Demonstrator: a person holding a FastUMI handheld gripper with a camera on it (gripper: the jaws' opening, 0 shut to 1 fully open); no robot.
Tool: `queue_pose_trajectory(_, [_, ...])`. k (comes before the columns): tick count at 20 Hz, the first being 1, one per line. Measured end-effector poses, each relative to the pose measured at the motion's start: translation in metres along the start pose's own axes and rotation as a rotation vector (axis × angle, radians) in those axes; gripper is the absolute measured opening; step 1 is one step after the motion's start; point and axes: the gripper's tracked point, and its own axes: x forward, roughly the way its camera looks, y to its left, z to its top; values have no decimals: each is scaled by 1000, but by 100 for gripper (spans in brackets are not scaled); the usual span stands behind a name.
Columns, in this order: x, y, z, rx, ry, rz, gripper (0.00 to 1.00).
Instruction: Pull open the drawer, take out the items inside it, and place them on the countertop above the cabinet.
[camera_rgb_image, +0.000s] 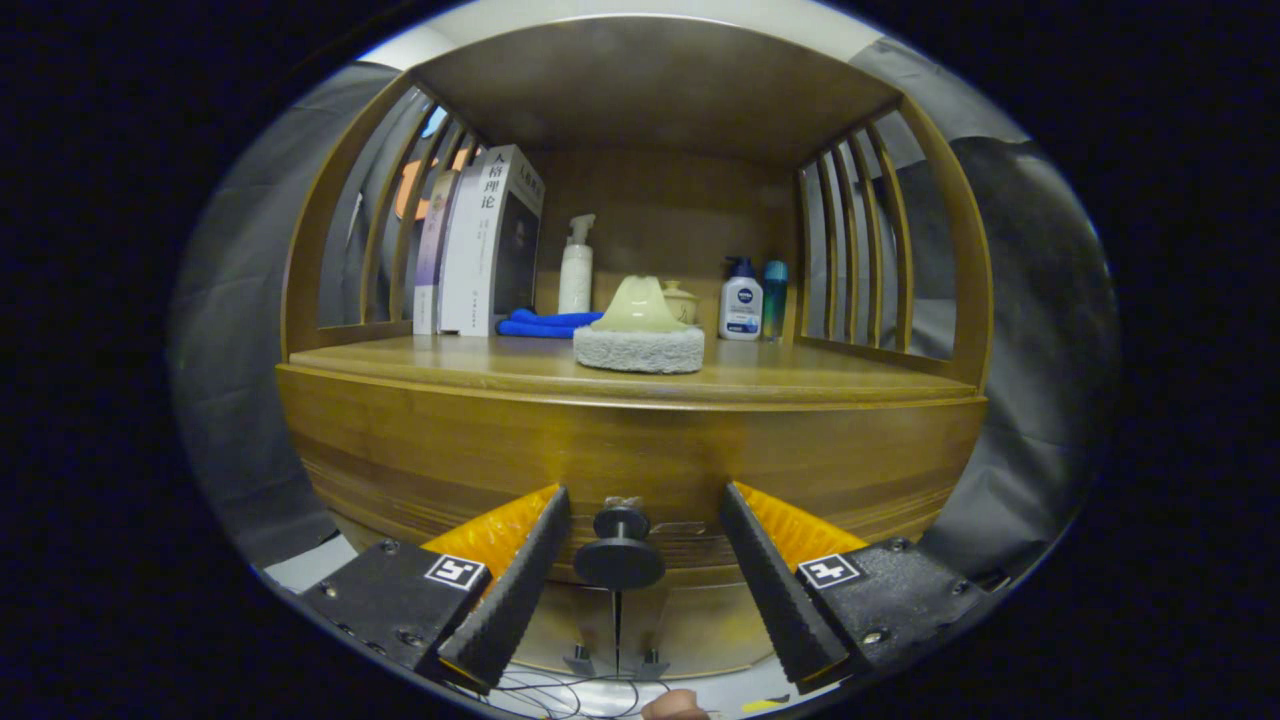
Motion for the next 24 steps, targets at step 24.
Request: queue_pose_trajectory(24, [-189,18,25,-87,-136,58,99])
